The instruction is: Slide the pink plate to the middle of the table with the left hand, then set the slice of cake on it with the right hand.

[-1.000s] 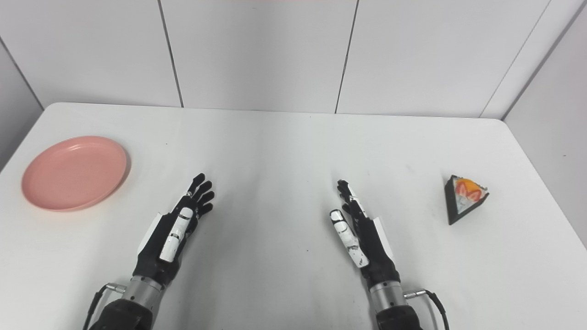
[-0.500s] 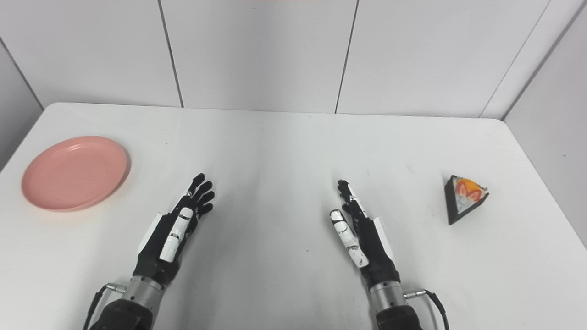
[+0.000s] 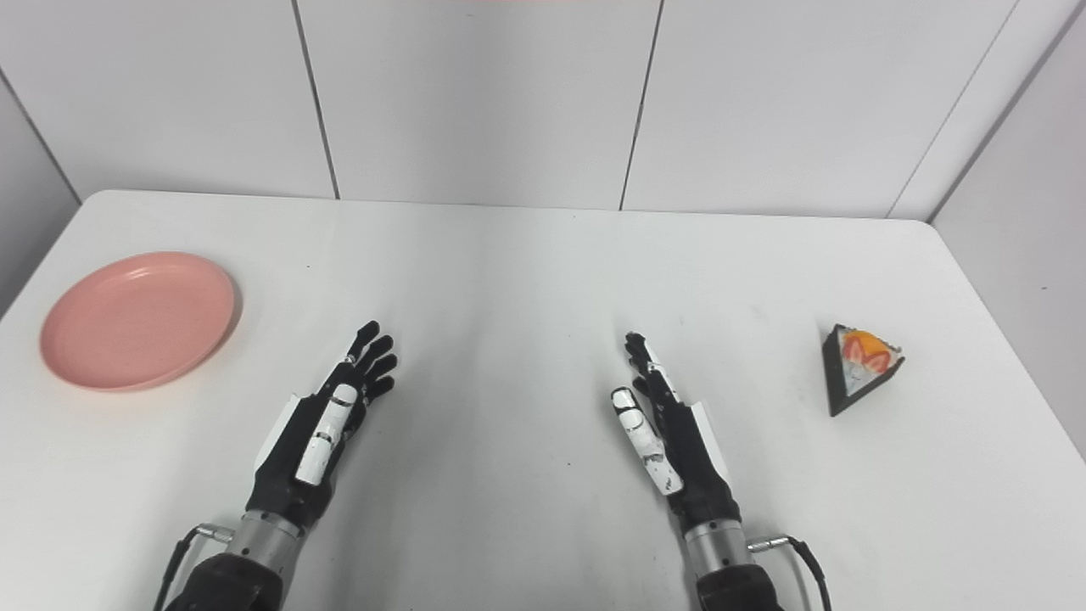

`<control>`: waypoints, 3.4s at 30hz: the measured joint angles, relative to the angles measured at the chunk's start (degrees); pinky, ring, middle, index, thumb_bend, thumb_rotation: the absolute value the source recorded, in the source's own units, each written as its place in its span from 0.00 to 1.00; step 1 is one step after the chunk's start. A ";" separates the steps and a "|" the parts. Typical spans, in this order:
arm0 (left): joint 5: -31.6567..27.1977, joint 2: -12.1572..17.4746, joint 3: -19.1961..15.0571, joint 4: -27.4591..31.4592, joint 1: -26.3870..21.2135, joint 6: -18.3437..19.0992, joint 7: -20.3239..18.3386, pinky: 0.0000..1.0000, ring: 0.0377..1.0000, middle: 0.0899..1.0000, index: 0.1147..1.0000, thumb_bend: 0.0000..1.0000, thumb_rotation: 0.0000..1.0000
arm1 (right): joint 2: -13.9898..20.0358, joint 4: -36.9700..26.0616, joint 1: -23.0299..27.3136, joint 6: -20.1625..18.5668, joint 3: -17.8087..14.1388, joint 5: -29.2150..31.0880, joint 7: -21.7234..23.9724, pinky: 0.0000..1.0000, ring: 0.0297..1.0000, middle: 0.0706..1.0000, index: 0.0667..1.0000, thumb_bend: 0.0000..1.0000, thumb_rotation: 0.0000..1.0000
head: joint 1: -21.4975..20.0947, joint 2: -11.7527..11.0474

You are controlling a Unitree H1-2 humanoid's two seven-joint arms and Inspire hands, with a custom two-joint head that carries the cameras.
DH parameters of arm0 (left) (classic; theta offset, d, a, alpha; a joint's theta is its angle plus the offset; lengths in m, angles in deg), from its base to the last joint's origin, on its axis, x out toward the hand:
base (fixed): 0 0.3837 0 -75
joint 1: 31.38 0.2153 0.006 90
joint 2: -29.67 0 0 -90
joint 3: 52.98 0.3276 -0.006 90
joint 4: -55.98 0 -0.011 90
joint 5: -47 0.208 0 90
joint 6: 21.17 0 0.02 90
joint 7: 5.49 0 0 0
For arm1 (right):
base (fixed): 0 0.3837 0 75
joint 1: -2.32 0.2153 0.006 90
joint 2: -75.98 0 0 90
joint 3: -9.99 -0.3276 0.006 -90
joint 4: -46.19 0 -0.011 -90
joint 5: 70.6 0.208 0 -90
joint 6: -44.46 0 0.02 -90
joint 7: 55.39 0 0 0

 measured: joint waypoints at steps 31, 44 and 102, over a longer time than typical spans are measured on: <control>8.74 -5.84 3.92 -7.29 -4.21 -1.83 7.30 0.92 0.96 0.97 0.95 0.44 1.00 | 3.75 6.83 3.58 4.71 -2.47 4.95 4.41 1.00 1.00 1.00 1.00 0.27 1.00 | 21.81 -11.52; 8.61 -6.01 4.20 -6.90 -4.46 -1.32 7.18 0.92 0.96 0.96 0.94 0.41 1.00 | 3.63 6.22 3.64 4.67 -2.36 4.20 4.51 1.00 1.00 1.00 1.00 0.31 1.00 | 21.73 -9.50; -13.68 17.58 -33.09 8.08 -23.35 24.85 7.34 0.86 0.88 0.89 0.86 0.39 1.00 | 4.07 4.33 2.80 3.80 -3.37 5.20 5.19 1.00 1.00 1.00 1.00 0.36 1.00 | 27.70 -5.46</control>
